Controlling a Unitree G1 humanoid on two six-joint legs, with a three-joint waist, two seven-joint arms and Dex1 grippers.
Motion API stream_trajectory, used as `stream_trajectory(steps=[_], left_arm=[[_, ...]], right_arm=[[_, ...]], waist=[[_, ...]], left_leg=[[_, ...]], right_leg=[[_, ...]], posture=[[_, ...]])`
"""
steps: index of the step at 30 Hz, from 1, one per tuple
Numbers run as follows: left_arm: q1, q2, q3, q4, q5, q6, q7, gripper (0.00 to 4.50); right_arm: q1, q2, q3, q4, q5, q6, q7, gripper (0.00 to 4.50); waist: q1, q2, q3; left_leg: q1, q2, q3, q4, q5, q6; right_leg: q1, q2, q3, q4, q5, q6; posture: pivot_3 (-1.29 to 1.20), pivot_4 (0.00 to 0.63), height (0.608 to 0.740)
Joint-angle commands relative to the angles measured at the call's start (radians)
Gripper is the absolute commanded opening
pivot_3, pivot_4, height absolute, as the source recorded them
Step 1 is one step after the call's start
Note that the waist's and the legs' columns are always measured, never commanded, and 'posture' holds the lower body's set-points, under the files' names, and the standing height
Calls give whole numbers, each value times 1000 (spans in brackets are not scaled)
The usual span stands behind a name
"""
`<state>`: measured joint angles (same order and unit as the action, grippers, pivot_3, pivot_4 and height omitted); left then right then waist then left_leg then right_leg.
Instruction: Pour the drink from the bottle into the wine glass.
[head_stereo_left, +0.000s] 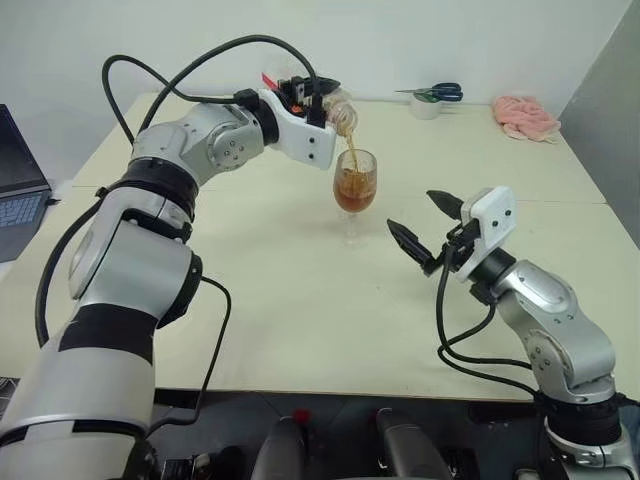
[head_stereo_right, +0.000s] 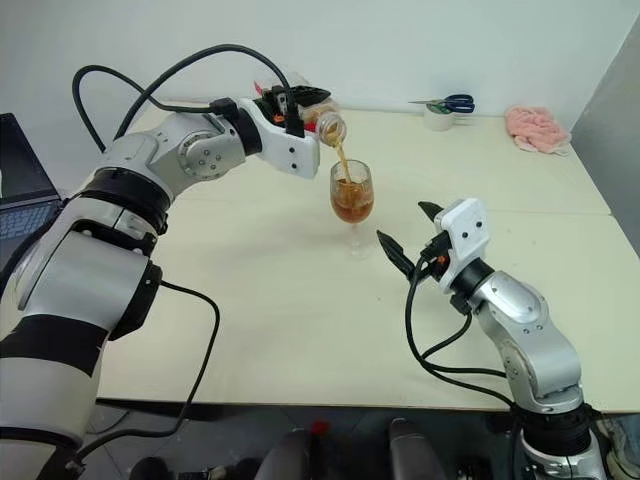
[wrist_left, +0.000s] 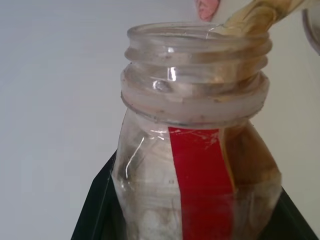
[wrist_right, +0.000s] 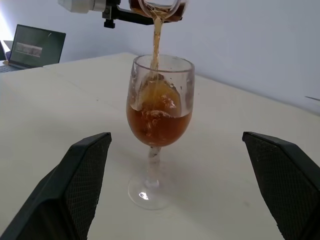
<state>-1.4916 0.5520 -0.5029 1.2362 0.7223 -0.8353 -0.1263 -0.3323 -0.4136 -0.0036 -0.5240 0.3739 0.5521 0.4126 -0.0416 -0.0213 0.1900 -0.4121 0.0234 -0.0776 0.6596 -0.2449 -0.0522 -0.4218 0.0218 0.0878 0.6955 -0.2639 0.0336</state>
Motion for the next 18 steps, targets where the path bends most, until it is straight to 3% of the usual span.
stream_trajectory(steps=[1, 6, 10, 14, 18], left_arm=[[18, -6, 104, -4, -144, 11, -106, 1686], [112, -51, 283, -39, -412, 92, -362, 1686], [204, -64, 444, -137, -631, 261, -499, 1686], [356, -57, 606, -319, -818, 495, -494, 1685], [514, -77, 696, -559, -920, 702, -422, 1685]], right_arm=[[-61, 3, -10, -22, 10, -11, 4, 4500], [-186, 6, -24, 1, 62, 61, 6, 4500], [-178, 19, -96, 120, 57, 3, -12, 4500], [-163, 38, -136, 253, 8, -86, -43, 4500], [-171, 50, -130, 311, -13, -129, -40, 4500]], waist=[[-1, 0, 0], [-8, 0, 0], [-14, 0, 0], [-16, 0, 0], [-19, 0, 0]], left_leg=[[0, 0, 0, 0, 0, 0], [0, 0, 0, 1, 0, 0], [0, 1, 0, 1, 0, 0], [0, 1, 0, 2, 0, 0], [1, 2, -1, 2, 0, 0]], right_leg=[[0, 0, 0, 0, 0, 0], [0, 0, 0, 1, 0, 0], [0, 0, -1, 1, 0, 0], [0, 0, -1, 2, 0, 0], [0, 0, 0, 3, 0, 0]], posture=[[0, 150, 740], [0, 150, 740], [0, 150, 740], [0, 150, 740], [0, 150, 740]])
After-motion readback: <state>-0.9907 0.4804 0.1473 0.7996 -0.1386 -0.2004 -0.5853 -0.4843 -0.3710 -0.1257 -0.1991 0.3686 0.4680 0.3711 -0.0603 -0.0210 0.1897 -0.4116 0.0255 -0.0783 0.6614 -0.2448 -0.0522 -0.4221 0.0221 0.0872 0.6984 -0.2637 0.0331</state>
